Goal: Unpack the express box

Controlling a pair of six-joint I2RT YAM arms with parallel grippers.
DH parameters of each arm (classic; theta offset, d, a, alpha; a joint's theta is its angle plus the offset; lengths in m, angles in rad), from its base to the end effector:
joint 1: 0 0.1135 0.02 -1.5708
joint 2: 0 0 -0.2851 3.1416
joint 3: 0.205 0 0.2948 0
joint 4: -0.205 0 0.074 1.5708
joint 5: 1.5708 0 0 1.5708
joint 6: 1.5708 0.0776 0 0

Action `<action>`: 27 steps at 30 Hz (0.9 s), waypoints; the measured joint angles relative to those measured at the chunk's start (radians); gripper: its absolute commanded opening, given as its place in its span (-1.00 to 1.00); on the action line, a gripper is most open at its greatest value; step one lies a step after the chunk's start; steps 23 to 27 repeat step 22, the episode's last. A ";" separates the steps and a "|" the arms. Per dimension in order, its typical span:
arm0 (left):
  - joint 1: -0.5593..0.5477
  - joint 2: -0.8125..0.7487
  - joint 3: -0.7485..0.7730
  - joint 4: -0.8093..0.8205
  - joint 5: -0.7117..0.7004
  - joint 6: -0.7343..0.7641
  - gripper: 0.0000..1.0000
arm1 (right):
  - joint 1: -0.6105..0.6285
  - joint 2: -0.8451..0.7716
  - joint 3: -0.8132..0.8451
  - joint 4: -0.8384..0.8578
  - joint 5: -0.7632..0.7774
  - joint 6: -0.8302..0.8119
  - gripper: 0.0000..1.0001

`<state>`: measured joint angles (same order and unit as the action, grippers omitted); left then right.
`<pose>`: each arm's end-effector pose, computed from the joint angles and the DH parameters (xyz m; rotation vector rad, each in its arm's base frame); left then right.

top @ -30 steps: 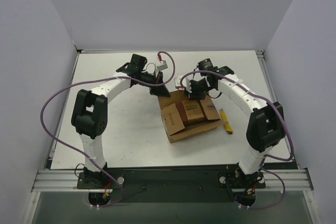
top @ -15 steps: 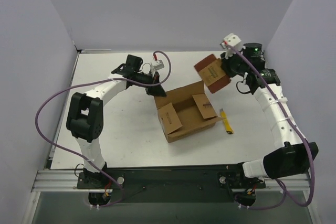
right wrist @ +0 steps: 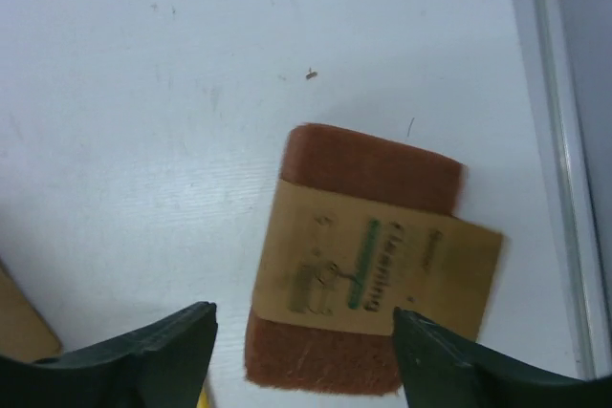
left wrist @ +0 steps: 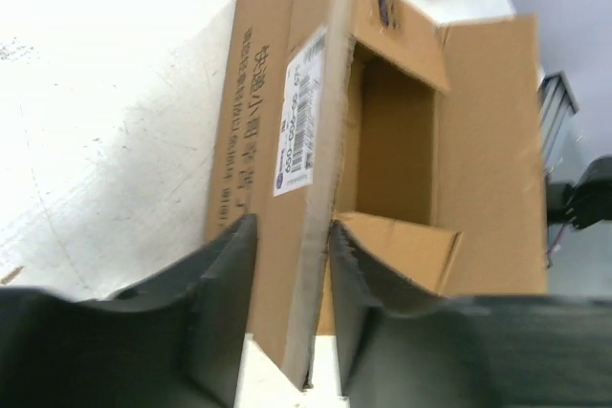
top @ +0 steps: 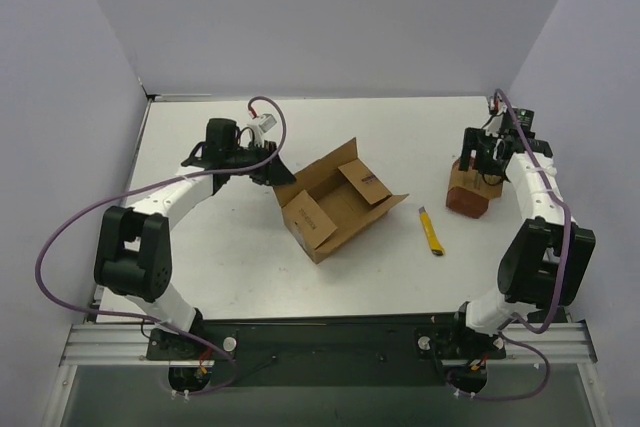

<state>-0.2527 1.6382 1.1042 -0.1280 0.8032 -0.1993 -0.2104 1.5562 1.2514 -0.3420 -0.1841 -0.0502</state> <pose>0.3918 -0.1588 0.2241 0.5101 2.1662 -1.1404 0.4226 -0.0757 0.2786 0.0754 2.2042 0.0591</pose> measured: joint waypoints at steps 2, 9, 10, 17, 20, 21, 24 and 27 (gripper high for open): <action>-0.001 -0.013 -0.001 0.017 -0.006 -0.028 0.95 | 0.002 0.009 -0.001 -0.023 -0.014 -0.013 0.74; 0.002 -0.079 0.046 0.023 0.005 -0.017 0.95 | 0.030 0.008 0.174 -0.168 -0.012 -0.043 0.83; 0.006 -0.081 0.072 0.020 0.007 -0.002 0.95 | 0.044 0.007 0.211 -0.183 0.016 -0.035 0.86; 0.093 -0.057 0.250 -0.008 -0.039 0.078 0.95 | 0.236 -0.011 0.370 -0.310 0.312 -0.001 0.91; 0.126 -0.016 0.327 -0.022 -0.074 0.092 0.95 | 0.272 -0.011 0.443 -0.352 0.341 0.009 0.89; 0.135 0.003 0.357 -0.028 -0.098 0.100 0.95 | 0.274 -0.011 0.477 -0.361 0.343 0.014 0.89; 0.141 0.017 0.377 -0.031 -0.118 0.107 0.95 | 0.274 -0.011 0.514 -0.367 0.344 0.019 0.90; 0.141 0.017 0.377 -0.031 -0.118 0.107 0.95 | 0.274 -0.011 0.514 -0.367 0.344 0.019 0.90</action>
